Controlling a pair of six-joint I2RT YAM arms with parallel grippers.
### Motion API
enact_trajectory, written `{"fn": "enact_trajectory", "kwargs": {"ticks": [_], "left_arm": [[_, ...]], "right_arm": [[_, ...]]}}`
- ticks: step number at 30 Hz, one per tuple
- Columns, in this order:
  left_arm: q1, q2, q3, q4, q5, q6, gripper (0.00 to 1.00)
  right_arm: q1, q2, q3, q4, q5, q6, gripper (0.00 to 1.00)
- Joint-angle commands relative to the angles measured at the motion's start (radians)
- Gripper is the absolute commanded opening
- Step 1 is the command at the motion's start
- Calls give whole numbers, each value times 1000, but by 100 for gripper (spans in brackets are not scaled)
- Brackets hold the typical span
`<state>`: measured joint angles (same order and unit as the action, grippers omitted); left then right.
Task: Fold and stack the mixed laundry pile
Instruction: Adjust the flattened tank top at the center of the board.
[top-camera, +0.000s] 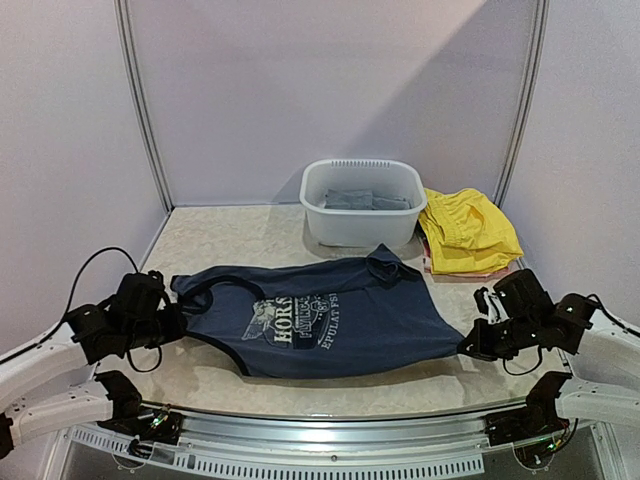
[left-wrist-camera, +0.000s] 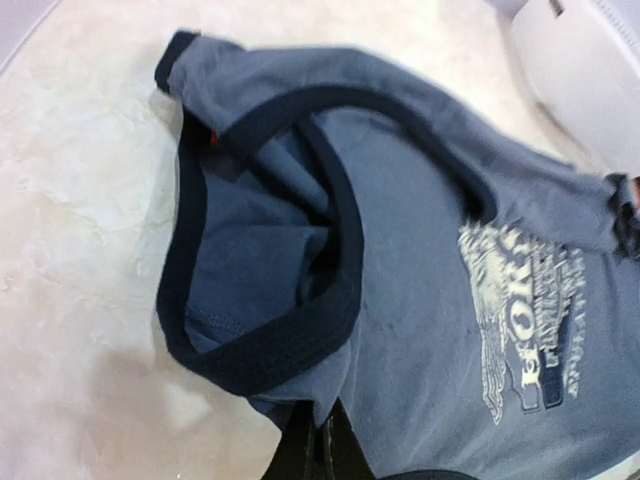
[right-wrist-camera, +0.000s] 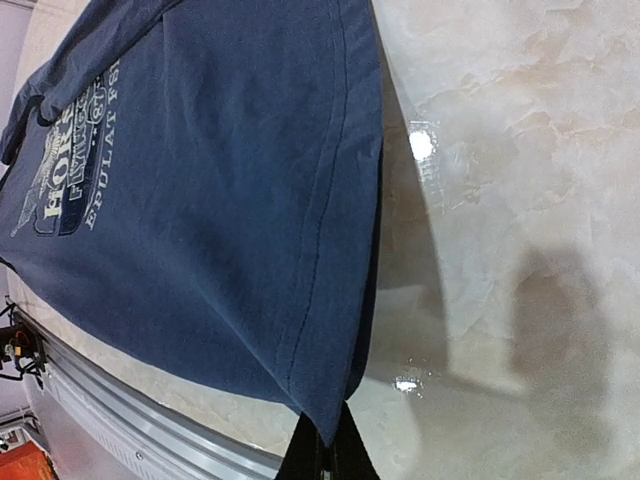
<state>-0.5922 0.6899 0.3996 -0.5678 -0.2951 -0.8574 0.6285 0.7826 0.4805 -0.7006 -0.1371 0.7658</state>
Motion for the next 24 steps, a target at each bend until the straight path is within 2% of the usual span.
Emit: {"fn": "enact_trajectory", "kwargs": {"ticks": [1, 10, 14, 18, 19, 21, 22, 23, 24], "left_arm": [[6, -158, 36, -194, 10, -46, 0], [0, -353, 48, -275, 48, -104, 0], [-4, -431, 60, -286, 74, -123, 0], [-6, -436, 62, -286, 131, -129, 1], [-7, -439, 59, -282, 143, -129, 3], [-8, -454, 55, -269, 157, -127, 13], [-8, -462, 54, -263, 159, -123, 24], [-8, -469, 55, -255, 159, -118, 28], [-8, -473, 59, -249, 157, -114, 35]], "right_arm": [[7, -51, 40, -125, -9, 1, 0], [7, -222, 101, -353, -10, 53, 0], [7, -300, 96, -402, -55, 93, 0], [7, -355, 101, -423, -124, 121, 1], [7, -363, 111, -432, -130, 124, 6], [7, -376, 143, -455, -116, 124, 32], [7, -381, 162, -463, -102, 124, 43], [7, -384, 187, -461, -85, 124, 59], [6, -386, 204, -454, -68, 124, 67]]}}
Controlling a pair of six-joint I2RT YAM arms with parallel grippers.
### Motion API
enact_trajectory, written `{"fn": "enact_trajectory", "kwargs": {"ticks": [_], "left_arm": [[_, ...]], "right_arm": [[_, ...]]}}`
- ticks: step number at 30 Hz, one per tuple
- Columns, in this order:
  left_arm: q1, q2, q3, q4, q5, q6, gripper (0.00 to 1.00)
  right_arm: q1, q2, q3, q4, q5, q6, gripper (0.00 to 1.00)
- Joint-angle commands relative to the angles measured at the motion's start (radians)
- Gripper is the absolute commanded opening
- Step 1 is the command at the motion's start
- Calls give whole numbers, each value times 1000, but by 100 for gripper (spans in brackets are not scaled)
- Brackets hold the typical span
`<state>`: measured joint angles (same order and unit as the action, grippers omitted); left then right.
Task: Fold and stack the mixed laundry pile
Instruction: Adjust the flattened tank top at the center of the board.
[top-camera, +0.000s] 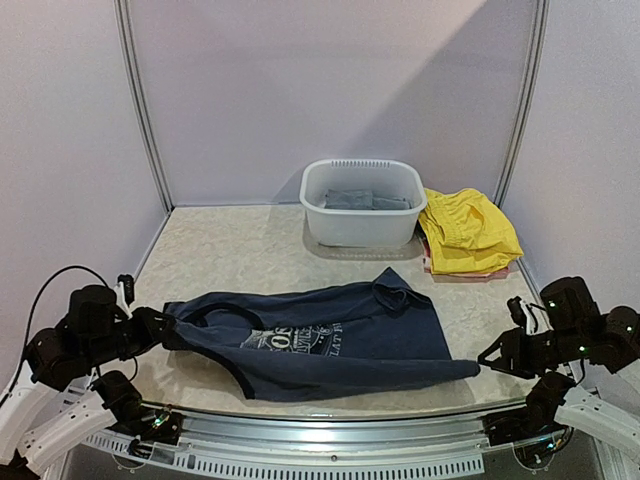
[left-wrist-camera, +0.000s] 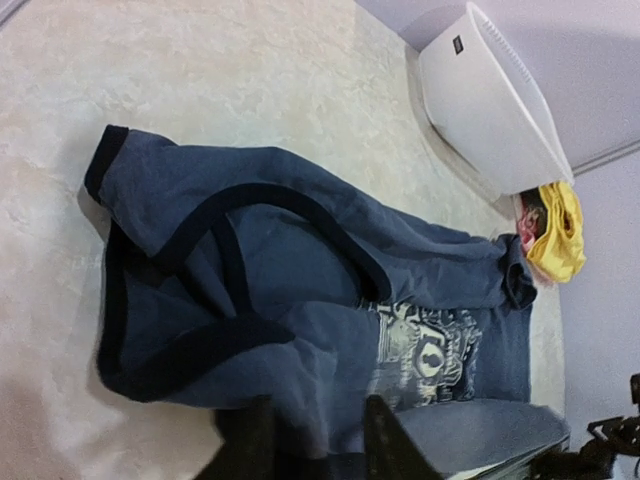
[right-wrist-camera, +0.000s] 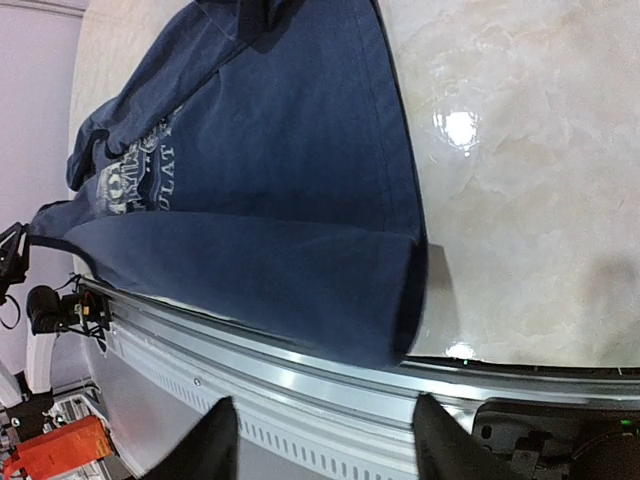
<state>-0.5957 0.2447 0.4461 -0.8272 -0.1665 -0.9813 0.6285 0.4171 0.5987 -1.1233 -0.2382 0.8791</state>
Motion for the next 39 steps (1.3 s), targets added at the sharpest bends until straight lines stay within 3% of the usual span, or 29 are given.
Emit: {"fn": "enact_trajectory", "kwargs": {"ticks": [1, 4, 9, 15, 19, 23, 27, 32, 39], "left_arm": [[-5, -31, 19, 15, 25, 17, 44], [-5, -21, 58, 26, 7, 43, 55], [-6, 94, 122, 50, -44, 115, 55], [-6, 360, 120, 199, -51, 219, 51], [-6, 570, 131, 328, -31, 283, 48], [-6, 756, 147, 471, 4, 324, 45], [-6, 908, 170, 579, 26, 354, 44], [-5, 1070, 220, 653, 27, 374, 42], [-4, 1206, 260, 704, 30, 385, 37]], "right_arm": [[7, -24, 99, -18, 52, 10, 71], [7, -8, 108, 72, 89, 4, 74], [7, 115, 76, 306, 147, -38, 75], [7, 448, 68, 646, 165, -146, 74], [12, 711, 164, 762, 139, -223, 67], [18, 992, 284, 796, 128, -267, 62], [27, 1165, 392, 814, 93, -287, 61], [64, 1316, 573, 698, 154, -347, 66], [118, 1426, 688, 618, 213, -380, 60]]}}
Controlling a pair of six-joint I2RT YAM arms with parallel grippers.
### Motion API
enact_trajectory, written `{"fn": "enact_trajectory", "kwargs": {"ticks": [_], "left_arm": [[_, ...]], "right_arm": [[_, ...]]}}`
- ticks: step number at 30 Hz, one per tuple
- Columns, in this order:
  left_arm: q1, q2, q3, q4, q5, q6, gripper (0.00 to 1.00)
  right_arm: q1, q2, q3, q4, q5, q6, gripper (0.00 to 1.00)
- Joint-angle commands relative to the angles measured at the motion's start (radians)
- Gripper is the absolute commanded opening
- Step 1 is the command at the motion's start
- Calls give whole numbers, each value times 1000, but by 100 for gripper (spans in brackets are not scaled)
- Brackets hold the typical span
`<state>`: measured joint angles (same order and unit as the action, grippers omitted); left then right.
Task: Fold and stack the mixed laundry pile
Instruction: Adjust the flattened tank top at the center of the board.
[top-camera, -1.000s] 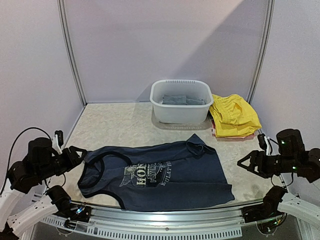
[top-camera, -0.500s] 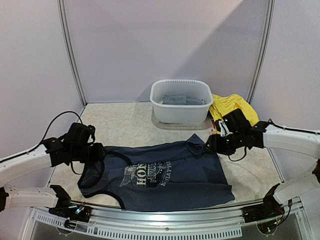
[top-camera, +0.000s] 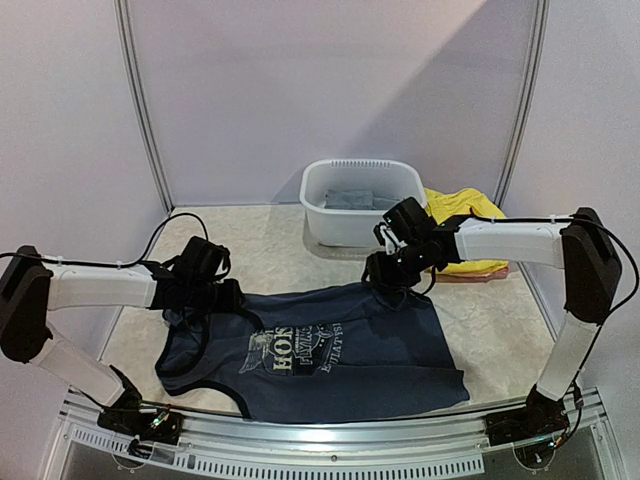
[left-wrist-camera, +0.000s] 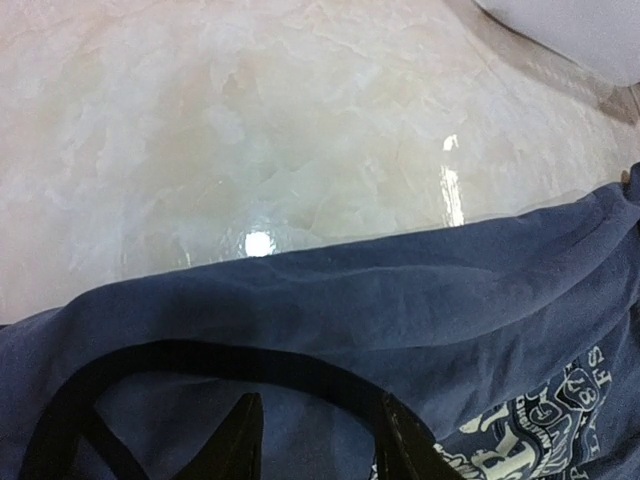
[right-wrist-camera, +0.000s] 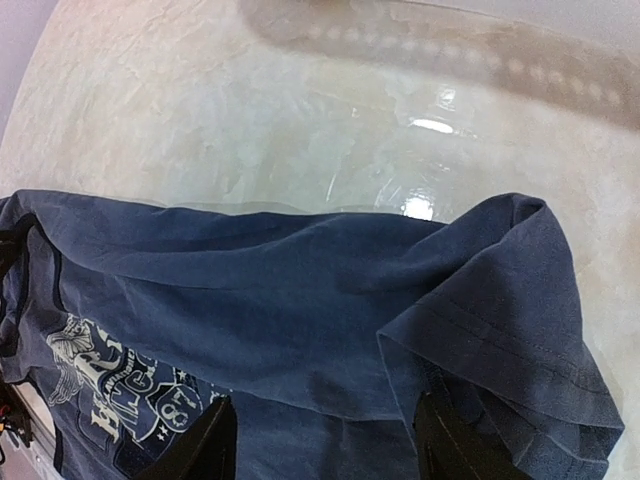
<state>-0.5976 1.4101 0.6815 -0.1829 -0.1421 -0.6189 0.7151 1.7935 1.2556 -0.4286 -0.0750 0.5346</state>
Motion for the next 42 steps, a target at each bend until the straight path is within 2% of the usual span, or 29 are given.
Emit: {"fn": "enact_trajectory", "kwargs": {"ticks": [1, 7, 11, 17, 23, 27, 31, 38, 42], "left_arm": [[-2, 49, 27, 66, 7, 21, 37], [-3, 68, 27, 80, 9, 30, 35], [-2, 77, 28, 84, 15, 39, 33], [-29, 107, 44, 104, 92, 86, 31], [-103, 133, 90, 22, 67, 114, 31], [-143, 129, 116, -75, -1, 108, 36], [-172, 112, 108, -142, -55, 102, 38], [-185, 140, 82, -121, -26, 100, 38], [-187, 160, 86, -97, 5, 88, 38]], "right_arm": [[39, 62, 31, -84, 53, -37, 59], [46, 100, 21, -149, 154, -52, 54], [45, 111, 6, -180, 161, -75, 51], [44, 110, 0, -218, 202, -96, 48], [44, 94, -28, -214, 219, -95, 45], [45, 92, -36, -210, 228, -92, 42], [45, 92, -40, -201, 231, -88, 36], [44, 92, -39, -197, 241, -82, 20], [45, 92, -44, -196, 240, -78, 14]]}}
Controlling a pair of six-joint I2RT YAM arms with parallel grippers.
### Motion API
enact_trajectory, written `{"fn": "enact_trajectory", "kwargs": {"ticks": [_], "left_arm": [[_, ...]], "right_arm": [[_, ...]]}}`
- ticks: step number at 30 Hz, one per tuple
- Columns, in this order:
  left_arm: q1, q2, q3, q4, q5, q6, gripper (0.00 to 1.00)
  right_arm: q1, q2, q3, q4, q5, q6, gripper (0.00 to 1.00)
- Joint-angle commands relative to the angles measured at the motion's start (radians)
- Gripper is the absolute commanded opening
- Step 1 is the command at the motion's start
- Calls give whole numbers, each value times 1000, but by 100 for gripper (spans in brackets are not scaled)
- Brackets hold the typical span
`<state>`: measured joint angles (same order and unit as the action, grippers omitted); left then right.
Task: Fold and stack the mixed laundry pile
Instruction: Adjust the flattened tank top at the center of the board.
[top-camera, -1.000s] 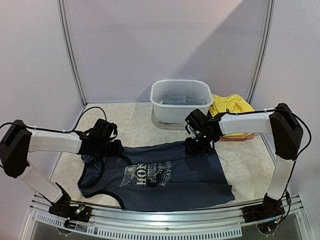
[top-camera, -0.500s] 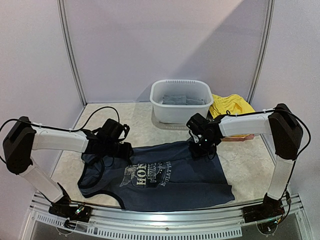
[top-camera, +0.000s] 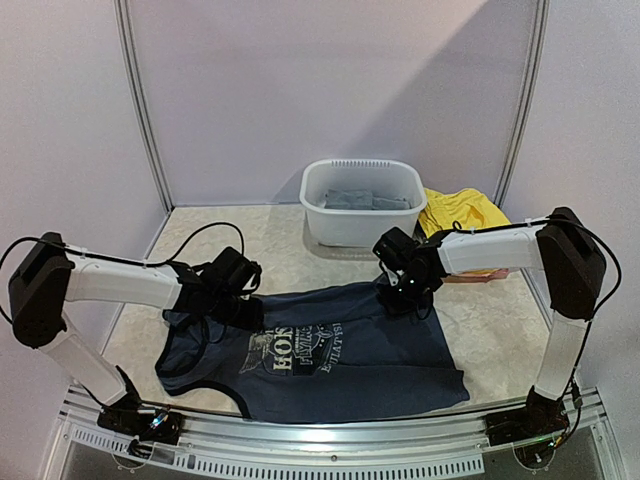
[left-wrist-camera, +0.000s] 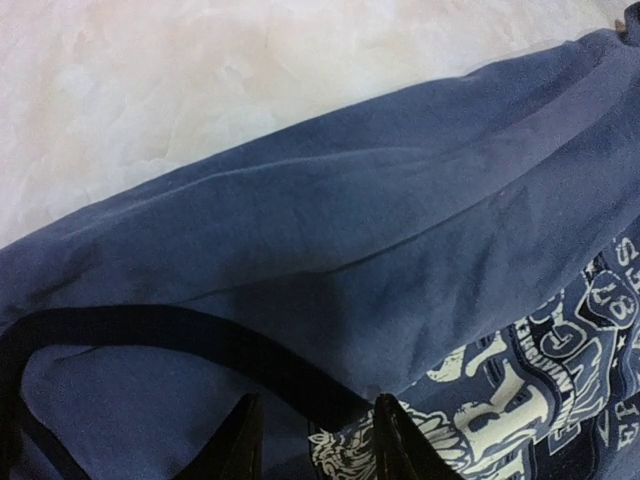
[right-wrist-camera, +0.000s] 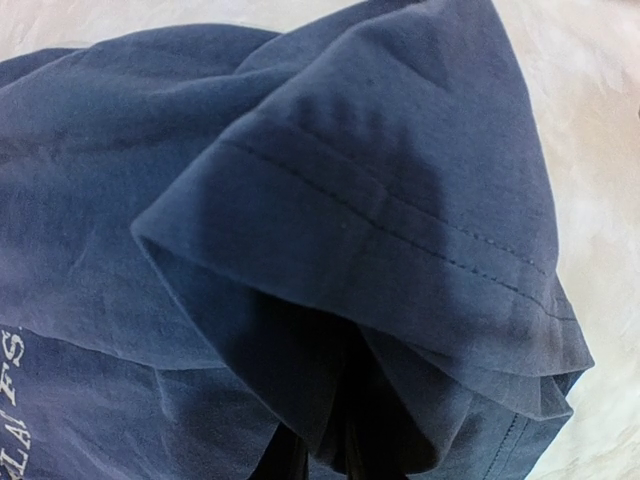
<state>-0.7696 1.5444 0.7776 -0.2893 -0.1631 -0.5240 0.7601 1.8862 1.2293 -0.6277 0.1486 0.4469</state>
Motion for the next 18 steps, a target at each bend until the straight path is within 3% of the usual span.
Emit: {"fn": "enact_trajectory", "kwargs": {"ticks": [1, 7, 10, 12, 16, 18], "left_arm": [[-16, 30, -11, 14, 34, -9, 38], [-23, 51, -18, 26, 67, -20, 41], [-24, 72, -21, 50, 77, -23, 38], [-25, 87, -26, 83, 82, -19, 32], [-25, 79, -31, 132, 73, -15, 0], [-25, 58, -19, 121, 59, -9, 0]], "right_arm": [[1, -3, -22, 3, 18, 11, 14], [0, -14, -36, 4, 26, 18, 8], [0, -15, -37, 11, 24, 18, 7], [0, -11, -35, 11, 22, 18, 5], [-3, -15, -37, 17, 29, 26, 0], [-10, -21, -35, 17, 20, 29, 0]]}}
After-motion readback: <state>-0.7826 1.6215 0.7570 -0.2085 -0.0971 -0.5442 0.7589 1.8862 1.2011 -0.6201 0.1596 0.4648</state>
